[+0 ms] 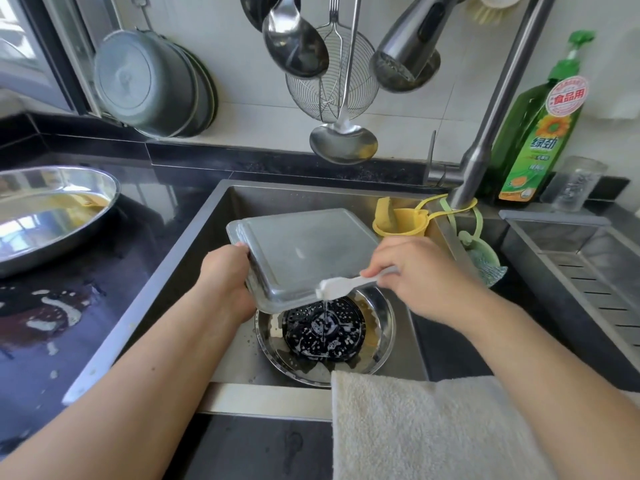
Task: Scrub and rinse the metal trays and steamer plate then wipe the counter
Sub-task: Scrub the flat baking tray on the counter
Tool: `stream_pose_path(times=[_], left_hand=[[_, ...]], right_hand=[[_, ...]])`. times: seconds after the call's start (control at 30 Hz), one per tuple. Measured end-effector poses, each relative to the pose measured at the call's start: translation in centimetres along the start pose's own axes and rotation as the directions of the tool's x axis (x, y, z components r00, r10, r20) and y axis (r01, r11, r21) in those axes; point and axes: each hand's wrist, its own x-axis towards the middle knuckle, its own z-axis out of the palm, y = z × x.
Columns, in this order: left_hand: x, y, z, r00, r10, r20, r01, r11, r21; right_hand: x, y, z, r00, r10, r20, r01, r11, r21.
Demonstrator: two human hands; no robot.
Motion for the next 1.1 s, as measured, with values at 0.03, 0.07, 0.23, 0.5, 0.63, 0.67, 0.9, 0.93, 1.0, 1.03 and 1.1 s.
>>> stream_pose_path(times=[0.03, 0.07, 0.23, 0.5, 0.63, 0.67, 0.9, 0.93, 1.0, 1.03, 1.1], left_hand=[[0.0, 0.0, 0.1, 1.000, 0.003, -0.005, -0.003, 1.000, -0.002], [-0.1, 0.1, 0.1, 1.000, 0.007, -0.001, -0.007, 1.000, -0.004], [-0.4, -0.1, 0.6, 0.999, 0.029, 0.025, -0.028, 0.999, -0.047], [-1.6, -0.3, 1.2, 0.981, 0.037, 0.193, -0.040, 0.999, 0.012], [-2.1, -0.4, 1.5, 0.947, 0.077, 0.311, -0.108, 0.991, 0.082], [-2.4, -0.4, 1.6, 0.933, 0.078, 0.351, -0.126, 0.985, 0.115], [-2.0, -1.0, 1.6, 0.849, 0.093, 0.520, -0.254, 0.935, 0.248], [-1.9, -1.0, 1.5, 0.833, 0.095, 0.544, -0.261, 0.936, 0.237], [-1.9, -1.0, 1.4, 0.801, 0.113, 0.588, -0.287, 0.934, 0.211], [-2.0, -1.0, 1.3, 0.780, 0.137, 0.611, -0.317, 0.928, 0.195], [-2.0, -1.2, 1.4, 0.726, 0.199, 0.658, -0.395, 0.904, 0.163]], right_hand=[[0.0, -0.2, 0.0, 1.000, -0.025, 0.002, 0.025, 1.000, 0.012], [0.0, 0.1, -0.5, 1.000, -0.002, -0.015, 0.002, 0.999, 0.032], [-0.8, 1.4, -2.3, 0.995, 0.082, -0.063, -0.077, 0.995, 0.069], [-1.0, -2.2, 0.0, 0.974, -0.223, 0.037, 0.218, 0.969, 0.121], [-1.1, -1.9, 0.1, 0.965, -0.261, 0.014, 0.258, 0.959, 0.114], [-0.9, -1.8, 0.3, 0.967, -0.254, 0.001, 0.252, 0.961, 0.113], [0.2, -1.2, 1.8, 0.979, -0.200, -0.036, 0.203, 0.971, 0.128], [0.2, -1.1, 2.0, 0.980, -0.194, -0.052, 0.199, 0.971, 0.131], [0.5, -1.1, 2.0, 0.977, -0.184, -0.105, 0.197, 0.971, 0.137], [0.6, -1.1, 2.0, 0.975, -0.177, -0.133, 0.195, 0.971, 0.137], [0.6, -1.1, 2.1, 0.971, -0.160, -0.177, 0.185, 0.973, 0.140]])
